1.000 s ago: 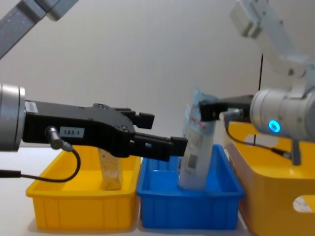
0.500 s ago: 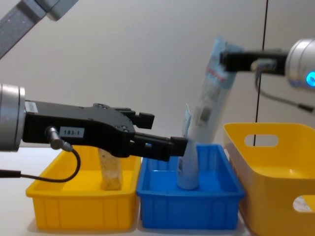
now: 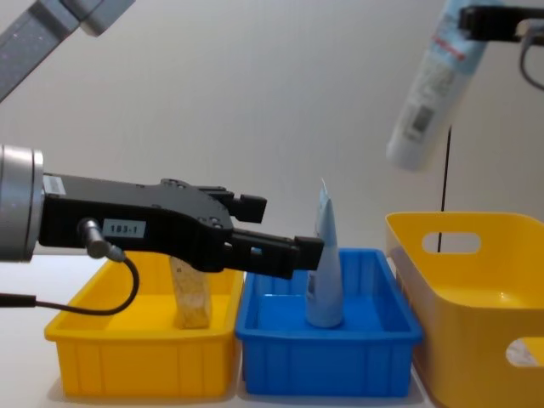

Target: Bimanual collaborative sorting of washing and personal care products

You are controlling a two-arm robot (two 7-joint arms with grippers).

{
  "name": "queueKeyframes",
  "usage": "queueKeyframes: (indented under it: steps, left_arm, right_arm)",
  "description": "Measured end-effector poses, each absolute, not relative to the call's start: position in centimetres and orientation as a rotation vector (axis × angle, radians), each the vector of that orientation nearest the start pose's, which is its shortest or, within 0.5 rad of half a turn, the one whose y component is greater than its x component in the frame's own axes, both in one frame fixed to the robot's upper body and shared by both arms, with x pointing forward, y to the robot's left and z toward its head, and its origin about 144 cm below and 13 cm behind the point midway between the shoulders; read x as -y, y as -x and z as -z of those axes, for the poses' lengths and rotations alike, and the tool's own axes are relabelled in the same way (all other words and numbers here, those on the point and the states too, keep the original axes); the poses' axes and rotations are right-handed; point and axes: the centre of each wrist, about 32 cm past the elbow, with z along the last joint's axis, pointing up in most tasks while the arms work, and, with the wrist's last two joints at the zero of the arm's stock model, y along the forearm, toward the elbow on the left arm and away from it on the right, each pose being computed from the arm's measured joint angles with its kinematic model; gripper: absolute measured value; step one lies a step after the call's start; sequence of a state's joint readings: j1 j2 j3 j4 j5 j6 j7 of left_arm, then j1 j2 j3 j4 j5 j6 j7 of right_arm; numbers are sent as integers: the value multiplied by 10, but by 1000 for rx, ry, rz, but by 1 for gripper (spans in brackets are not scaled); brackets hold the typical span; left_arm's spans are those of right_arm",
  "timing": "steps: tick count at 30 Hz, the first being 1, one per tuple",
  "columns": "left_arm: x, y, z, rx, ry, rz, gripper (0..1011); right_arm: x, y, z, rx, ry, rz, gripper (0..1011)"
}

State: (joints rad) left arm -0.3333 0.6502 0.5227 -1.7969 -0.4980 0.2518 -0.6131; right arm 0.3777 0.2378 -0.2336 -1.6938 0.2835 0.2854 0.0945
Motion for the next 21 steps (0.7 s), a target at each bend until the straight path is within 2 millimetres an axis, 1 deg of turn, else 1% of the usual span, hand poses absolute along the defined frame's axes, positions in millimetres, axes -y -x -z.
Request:
queueKeyframes:
  steps: [4,11,21]
  left_arm:
    - [-237,-487,-1267,97,-226,-445,1002]
    - [-237,-487,-1267,97,-226,-445,1001]
    - [-237,-487,-1267,97,-226,-445,1002]
  right_arm:
    - [224,-529,-1308,146,-94,1252,0]
    - [237,-532,-1307,153,-69,1316,0]
    - [250,-534,-1294,138,26,1384,0]
